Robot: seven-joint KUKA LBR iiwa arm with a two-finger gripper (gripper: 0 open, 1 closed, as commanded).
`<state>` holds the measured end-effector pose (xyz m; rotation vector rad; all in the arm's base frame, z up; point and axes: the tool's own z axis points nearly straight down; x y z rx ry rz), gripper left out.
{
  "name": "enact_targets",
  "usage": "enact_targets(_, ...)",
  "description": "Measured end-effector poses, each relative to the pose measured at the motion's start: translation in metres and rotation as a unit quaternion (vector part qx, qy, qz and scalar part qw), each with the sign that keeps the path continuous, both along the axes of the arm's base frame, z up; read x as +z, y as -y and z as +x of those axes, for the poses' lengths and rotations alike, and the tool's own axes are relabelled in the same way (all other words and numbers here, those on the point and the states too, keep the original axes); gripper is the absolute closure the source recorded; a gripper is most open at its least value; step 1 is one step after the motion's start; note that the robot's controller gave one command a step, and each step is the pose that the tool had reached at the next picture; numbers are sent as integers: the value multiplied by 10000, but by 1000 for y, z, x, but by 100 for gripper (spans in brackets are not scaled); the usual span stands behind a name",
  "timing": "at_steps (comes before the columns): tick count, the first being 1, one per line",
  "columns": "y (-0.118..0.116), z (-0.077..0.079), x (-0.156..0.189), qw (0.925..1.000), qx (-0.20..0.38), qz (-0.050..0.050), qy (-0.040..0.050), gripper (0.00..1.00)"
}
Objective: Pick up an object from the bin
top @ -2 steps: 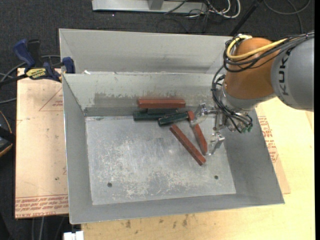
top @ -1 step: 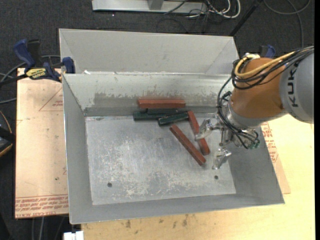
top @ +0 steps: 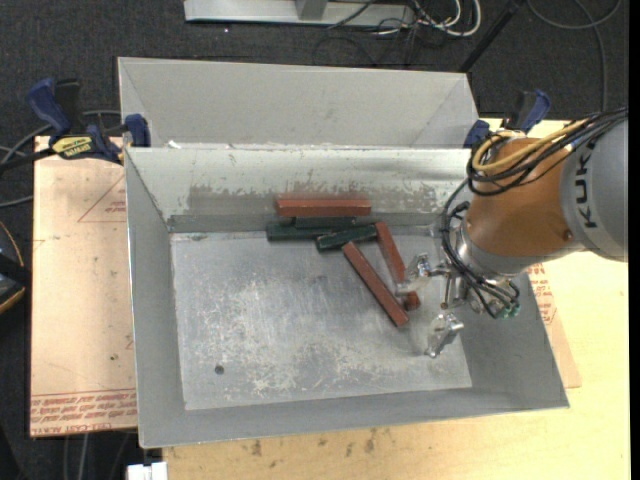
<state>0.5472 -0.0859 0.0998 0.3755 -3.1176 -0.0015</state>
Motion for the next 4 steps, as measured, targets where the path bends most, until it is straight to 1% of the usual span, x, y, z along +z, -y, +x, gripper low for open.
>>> enact_targets(1,-27,55,-21,9996,-271,-18,33,100)
enact_targets(2,-28,55,-23,9996,-272,-6,69,0)
enact_targets(3,-28,55,-23,9996,-270,-7,70,0)
enact_targets(4,-56,75,-17,10000,-59,-15,50,0)
